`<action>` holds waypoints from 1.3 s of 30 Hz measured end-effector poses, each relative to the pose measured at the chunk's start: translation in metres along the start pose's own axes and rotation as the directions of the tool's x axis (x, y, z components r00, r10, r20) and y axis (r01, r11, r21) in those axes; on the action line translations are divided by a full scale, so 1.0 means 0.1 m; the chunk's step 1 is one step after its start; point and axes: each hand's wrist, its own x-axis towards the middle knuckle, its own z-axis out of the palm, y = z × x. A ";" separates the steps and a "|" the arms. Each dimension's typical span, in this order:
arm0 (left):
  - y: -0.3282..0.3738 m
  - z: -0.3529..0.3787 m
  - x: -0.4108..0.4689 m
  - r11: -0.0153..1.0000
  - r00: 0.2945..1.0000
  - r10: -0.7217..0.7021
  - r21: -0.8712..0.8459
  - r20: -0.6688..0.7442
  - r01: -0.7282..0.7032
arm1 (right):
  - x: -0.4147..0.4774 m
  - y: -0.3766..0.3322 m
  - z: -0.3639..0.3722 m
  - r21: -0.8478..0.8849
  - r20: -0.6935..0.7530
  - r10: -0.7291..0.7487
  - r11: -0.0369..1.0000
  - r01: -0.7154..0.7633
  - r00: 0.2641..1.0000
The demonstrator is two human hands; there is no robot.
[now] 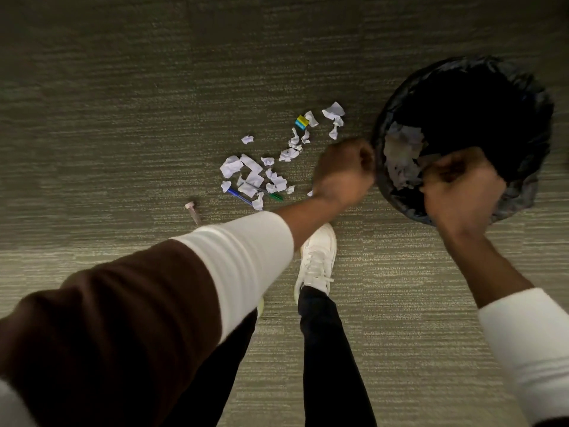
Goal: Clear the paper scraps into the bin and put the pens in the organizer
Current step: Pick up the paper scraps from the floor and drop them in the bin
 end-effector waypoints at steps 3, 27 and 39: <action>-0.44 -0.18 0.02 0.994 0.998 -0.062 0.087 -0.010 0.063 | -0.18 -0.24 0.27 0.138 0.056 -0.170 0.977 0.161 0.984; -2.58 0.23 1.26 0.769 0.949 0.096 0.583 0.301 -0.263 | 0.72 -0.31 3.34 -0.403 0.585 -0.211 0.762 0.506 0.783; -2.83 0.54 1.27 0.455 0.855 0.369 0.732 0.364 -0.508 | 0.61 -0.18 3.53 -0.419 0.623 -0.380 0.576 0.702 0.684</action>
